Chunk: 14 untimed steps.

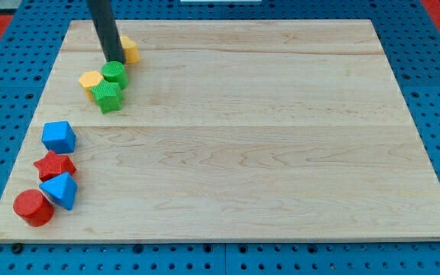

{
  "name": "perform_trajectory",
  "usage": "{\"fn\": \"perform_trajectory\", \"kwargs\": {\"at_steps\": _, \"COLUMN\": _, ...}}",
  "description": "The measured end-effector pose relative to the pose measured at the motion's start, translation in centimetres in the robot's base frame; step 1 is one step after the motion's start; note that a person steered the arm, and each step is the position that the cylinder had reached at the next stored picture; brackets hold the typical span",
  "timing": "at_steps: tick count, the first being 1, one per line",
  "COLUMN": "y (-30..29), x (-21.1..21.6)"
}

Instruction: Push the yellow heart towards the top left

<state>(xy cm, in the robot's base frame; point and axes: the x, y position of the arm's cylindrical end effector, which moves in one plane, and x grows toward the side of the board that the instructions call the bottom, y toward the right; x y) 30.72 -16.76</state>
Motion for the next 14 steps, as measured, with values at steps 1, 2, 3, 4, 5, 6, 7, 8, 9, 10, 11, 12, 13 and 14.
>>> {"fn": "perform_trajectory", "kwargs": {"at_steps": 1, "y": 2.8, "x": -0.1}}
{"fn": "perform_trajectory", "kwargs": {"at_steps": 2, "y": 4.3, "x": -1.5}}
{"fn": "perform_trajectory", "kwargs": {"at_steps": 3, "y": 3.7, "x": -3.1}}
{"fn": "perform_trajectory", "kwargs": {"at_steps": 4, "y": 1.2, "x": -4.3}}
{"fn": "perform_trajectory", "kwargs": {"at_steps": 5, "y": 0.0, "x": -4.8}}
{"fn": "perform_trajectory", "kwargs": {"at_steps": 6, "y": -0.1, "x": -3.1}}
{"fn": "perform_trajectory", "kwargs": {"at_steps": 7, "y": -0.6, "x": -1.5}}
{"fn": "perform_trajectory", "kwargs": {"at_steps": 8, "y": -1.6, "x": -2.4}}
{"fn": "perform_trajectory", "kwargs": {"at_steps": 9, "y": -2.2, "x": -4.5}}
{"fn": "perform_trajectory", "kwargs": {"at_steps": 10, "y": -3.0, "x": -5.2}}
{"fn": "perform_trajectory", "kwargs": {"at_steps": 11, "y": -3.6, "x": -5.7}}
{"fn": "perform_trajectory", "kwargs": {"at_steps": 12, "y": -3.7, "x": -5.8}}
{"fn": "perform_trajectory", "kwargs": {"at_steps": 13, "y": -3.6, "x": -5.7}}
{"fn": "perform_trajectory", "kwargs": {"at_steps": 14, "y": -0.3, "x": -4.7}}
